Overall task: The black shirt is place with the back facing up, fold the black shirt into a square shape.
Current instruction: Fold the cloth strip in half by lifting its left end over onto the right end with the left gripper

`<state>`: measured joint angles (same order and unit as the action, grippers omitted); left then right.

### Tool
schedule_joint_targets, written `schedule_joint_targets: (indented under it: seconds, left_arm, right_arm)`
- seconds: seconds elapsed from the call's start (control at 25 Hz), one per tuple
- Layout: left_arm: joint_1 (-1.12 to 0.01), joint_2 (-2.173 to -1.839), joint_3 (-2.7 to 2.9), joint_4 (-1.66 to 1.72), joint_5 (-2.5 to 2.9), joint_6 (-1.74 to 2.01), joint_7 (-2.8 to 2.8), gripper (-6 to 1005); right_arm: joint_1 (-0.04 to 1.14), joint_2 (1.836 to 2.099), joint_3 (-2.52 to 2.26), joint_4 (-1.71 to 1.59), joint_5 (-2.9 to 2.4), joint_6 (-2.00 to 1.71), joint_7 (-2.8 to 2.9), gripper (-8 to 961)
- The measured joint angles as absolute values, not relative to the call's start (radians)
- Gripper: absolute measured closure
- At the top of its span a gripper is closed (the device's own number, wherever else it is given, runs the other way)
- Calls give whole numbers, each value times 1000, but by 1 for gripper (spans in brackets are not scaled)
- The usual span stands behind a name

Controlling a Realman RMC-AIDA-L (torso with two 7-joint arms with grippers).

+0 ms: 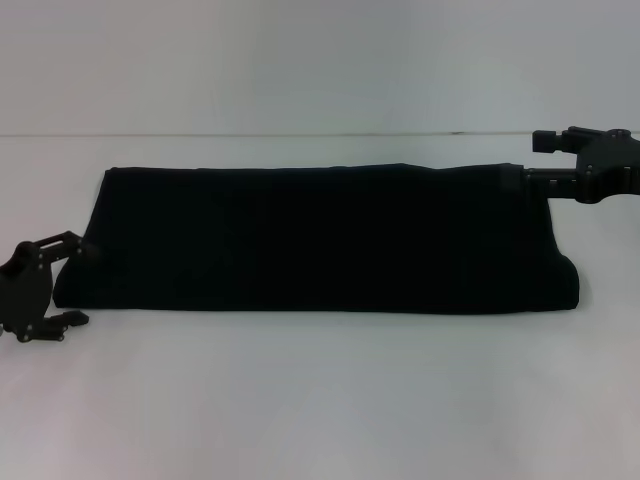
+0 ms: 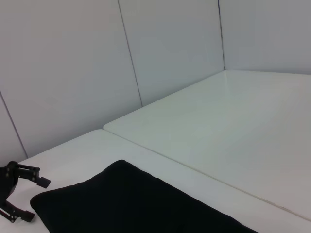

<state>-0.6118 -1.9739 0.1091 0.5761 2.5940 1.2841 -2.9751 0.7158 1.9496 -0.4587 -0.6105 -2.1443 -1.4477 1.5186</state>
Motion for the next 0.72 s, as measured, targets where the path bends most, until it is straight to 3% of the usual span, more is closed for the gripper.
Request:
schedule_joint_targets:
  seconds: [0.72]
  left_arm:
    - [-620, -1975, 109, 564, 2585, 1204, -2960, 62]
  right_arm:
    - [712, 1951, -454, -610, -2142, -1446, 1519, 27]
